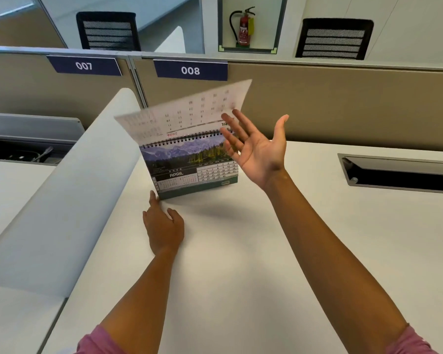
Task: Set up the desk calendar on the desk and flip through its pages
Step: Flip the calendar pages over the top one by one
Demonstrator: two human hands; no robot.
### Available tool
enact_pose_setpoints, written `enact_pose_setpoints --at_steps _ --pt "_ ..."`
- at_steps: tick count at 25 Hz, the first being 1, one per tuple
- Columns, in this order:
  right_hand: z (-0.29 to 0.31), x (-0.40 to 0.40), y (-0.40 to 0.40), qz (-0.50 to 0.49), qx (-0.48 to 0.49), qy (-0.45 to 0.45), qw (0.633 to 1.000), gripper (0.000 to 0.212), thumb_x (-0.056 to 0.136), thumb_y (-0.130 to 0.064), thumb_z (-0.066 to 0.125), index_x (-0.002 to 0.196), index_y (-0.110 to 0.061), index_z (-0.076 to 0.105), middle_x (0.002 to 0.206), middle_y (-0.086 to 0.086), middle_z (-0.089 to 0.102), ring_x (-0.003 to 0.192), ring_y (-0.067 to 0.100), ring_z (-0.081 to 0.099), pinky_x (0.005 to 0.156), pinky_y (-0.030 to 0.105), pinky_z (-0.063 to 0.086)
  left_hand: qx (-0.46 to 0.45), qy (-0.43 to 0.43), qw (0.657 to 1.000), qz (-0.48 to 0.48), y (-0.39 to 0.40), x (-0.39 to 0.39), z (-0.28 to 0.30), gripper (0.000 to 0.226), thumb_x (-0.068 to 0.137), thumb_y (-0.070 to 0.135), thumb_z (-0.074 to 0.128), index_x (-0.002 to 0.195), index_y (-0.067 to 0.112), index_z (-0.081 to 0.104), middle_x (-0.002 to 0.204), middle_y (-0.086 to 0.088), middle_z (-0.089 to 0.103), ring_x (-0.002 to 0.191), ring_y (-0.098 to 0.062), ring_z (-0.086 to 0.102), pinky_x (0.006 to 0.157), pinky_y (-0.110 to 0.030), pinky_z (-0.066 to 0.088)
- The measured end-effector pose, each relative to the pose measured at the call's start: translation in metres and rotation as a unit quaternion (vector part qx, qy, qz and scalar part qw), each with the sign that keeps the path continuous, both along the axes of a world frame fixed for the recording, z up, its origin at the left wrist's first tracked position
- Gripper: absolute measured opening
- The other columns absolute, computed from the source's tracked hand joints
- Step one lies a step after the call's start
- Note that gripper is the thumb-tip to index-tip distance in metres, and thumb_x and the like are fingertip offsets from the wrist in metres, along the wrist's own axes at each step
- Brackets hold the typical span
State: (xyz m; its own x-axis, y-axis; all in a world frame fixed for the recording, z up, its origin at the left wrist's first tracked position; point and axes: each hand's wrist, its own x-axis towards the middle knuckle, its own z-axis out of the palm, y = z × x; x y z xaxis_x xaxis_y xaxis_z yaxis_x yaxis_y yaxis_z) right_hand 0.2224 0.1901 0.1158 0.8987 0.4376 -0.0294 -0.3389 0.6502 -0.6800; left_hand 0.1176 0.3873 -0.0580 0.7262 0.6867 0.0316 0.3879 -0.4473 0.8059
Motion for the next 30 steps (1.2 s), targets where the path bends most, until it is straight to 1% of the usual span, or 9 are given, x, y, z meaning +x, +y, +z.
enact_pose_setpoints --at_steps 5,9,12,13,16,20,23,27,30 --pt "0.003 0.017 0.0 -0.017 -0.007 -0.006 1.0 0.095 0.083 -0.082 0.009 0.142 -0.017 0.046 0.141 0.005 0.056 0.114 0.024 0.063 0.092 0.034 0.048 0.013 -0.021 1.0 0.003 -0.002 -0.001 -0.001 0.065 0.096 0.011 0.049 0.157 0.021 0.028 0.145 -0.014 0.053 0.141 -0.04 0.04 0.117 -0.057 0.036" --pt "-0.013 0.02 -0.006 -0.049 -0.039 0.018 0.998 0.084 0.088 -0.076 0.016 0.139 -0.017 0.048 0.138 0.002 0.059 0.105 0.019 0.065 0.086 0.03 0.049 0.015 -0.02 1.0 0.004 -0.001 -0.001 0.0 0.065 0.096 0.011 0.05 0.157 0.02 0.029 0.144 -0.013 0.054 0.141 -0.04 0.04 0.117 -0.057 0.035" --pt "-0.036 0.016 -0.012 -0.092 -0.12 0.051 0.987 0.058 0.099 -0.053 0.031 0.139 -0.016 0.049 0.136 0.001 0.06 0.089 0.013 0.057 0.073 0.024 0.049 0.013 -0.018 1.0 0.005 -0.002 0.0 0.0 0.064 0.096 0.012 0.049 0.156 0.021 0.029 0.144 -0.013 0.054 0.142 -0.04 0.039 0.116 -0.058 0.036" --pt "-0.046 0.014 -0.012 -0.102 -0.161 0.064 0.98 0.049 0.101 -0.044 0.036 0.139 -0.016 0.049 0.136 0.001 0.058 0.09 0.013 0.054 0.071 0.023 0.047 0.014 -0.02 1.0 0.005 -0.002 0.0 0.0 0.064 0.096 0.011 0.049 0.156 0.022 0.03 0.144 -0.013 0.055 0.142 -0.04 0.039 0.116 -0.058 0.036" --pt "-0.071 0.006 -0.007 -0.102 -0.308 0.067 0.944 0.039 0.102 -0.028 0.042 0.139 -0.018 0.045 0.139 0.004 0.052 0.111 0.021 0.051 0.084 0.029 0.046 0.02 -0.024 0.999 0.006 -0.001 -0.001 0.0 0.063 0.096 0.011 0.048 0.155 0.021 0.031 0.141 -0.014 0.056 0.14 -0.04 0.041 0.116 -0.058 0.036" --pt "-0.09 -0.003 0.0 -0.073 -0.432 0.011 0.899 0.042 0.104 -0.022 0.039 0.145 -0.02 0.035 0.147 0.007 0.044 0.122 0.021 0.046 0.101 0.037 0.04 0.027 -0.022 0.999 0.003 -0.002 -0.001 0.001 0.061 0.096 0.01 0.048 0.154 0.021 0.032 0.143 -0.013 0.055 0.14 -0.039 0.041 0.117 -0.057 0.036" --pt "-0.095 -0.009 0.004 -0.063 -0.467 -0.022 0.882 0.042 0.103 -0.023 0.042 0.145 -0.022 0.036 0.151 0.007 0.04 0.135 0.026 0.041 0.107 0.041 0.037 0.031 -0.026 0.999 -0.001 -0.002 -0.001 0.001 0.061 0.096 0.01 0.048 0.154 0.021 0.033 0.144 -0.013 0.055 0.141 -0.039 0.041 0.118 -0.057 0.034" --pt "-0.093 -0.017 0.007 -0.083 -0.478 -0.042 0.873 0.044 0.1 -0.026 0.048 0.143 -0.025 0.039 0.151 0.006 0.041 0.136 0.026 0.041 0.104 0.038 0.039 0.035 -0.025 0.999 0.005 -0.002 0.0 0.002 0.061 0.096 0.01 0.05 0.154 0.019 0.034 0.143 -0.013 0.056 0.139 -0.036 0.044 0.118 -0.056 0.034" --pt "-0.095 -0.023 0.006 -0.099 -0.509 -0.054 0.853 0.048 0.1 -0.03 0.05 0.146 -0.025 0.038 0.152 0.005 0.038 0.135 0.026 0.042 0.104 0.04 0.041 0.037 -0.029 0.999 0.002 -0.003 0.0 0.002 0.061 0.096 0.009 0.05 0.154 0.018 0.035 0.141 -0.013 0.057 0.137 -0.036 0.046 0.118 -0.056 0.035"
